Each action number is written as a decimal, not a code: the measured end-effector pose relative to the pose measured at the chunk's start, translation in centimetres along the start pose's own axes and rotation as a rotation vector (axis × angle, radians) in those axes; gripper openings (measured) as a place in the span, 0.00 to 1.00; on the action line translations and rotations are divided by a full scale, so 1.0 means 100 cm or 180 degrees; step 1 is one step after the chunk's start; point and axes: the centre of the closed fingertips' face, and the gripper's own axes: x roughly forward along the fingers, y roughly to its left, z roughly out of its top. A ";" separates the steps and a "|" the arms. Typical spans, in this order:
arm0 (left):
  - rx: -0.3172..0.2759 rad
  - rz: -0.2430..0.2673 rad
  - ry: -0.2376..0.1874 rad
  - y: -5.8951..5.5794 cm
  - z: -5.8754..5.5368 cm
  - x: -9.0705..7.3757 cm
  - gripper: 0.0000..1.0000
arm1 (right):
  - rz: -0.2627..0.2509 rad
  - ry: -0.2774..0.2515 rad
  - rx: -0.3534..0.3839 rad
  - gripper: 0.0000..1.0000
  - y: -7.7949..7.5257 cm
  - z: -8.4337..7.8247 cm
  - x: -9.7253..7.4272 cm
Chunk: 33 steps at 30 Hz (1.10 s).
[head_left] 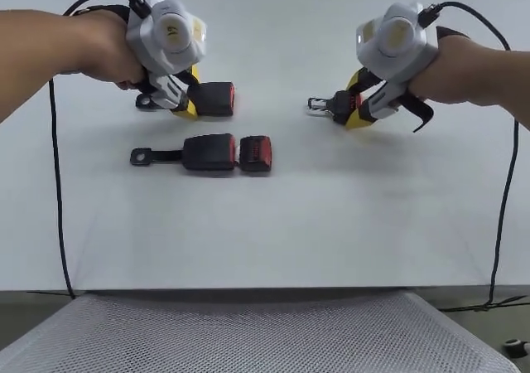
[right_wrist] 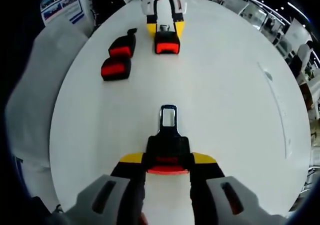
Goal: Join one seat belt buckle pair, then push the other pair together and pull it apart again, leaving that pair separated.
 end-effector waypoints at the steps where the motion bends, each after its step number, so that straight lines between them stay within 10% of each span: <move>1: -0.0005 0.0005 -0.0004 0.000 0.000 0.000 0.31 | -0.0002 -0.0003 -0.0018 0.34 -0.001 0.003 0.001; 33: -0.0110 0.0078 -0.0108 0.000 0.000 0.001 0.30 | 0.0039 -0.0080 -0.0133 0.33 -0.004 0.112 0.044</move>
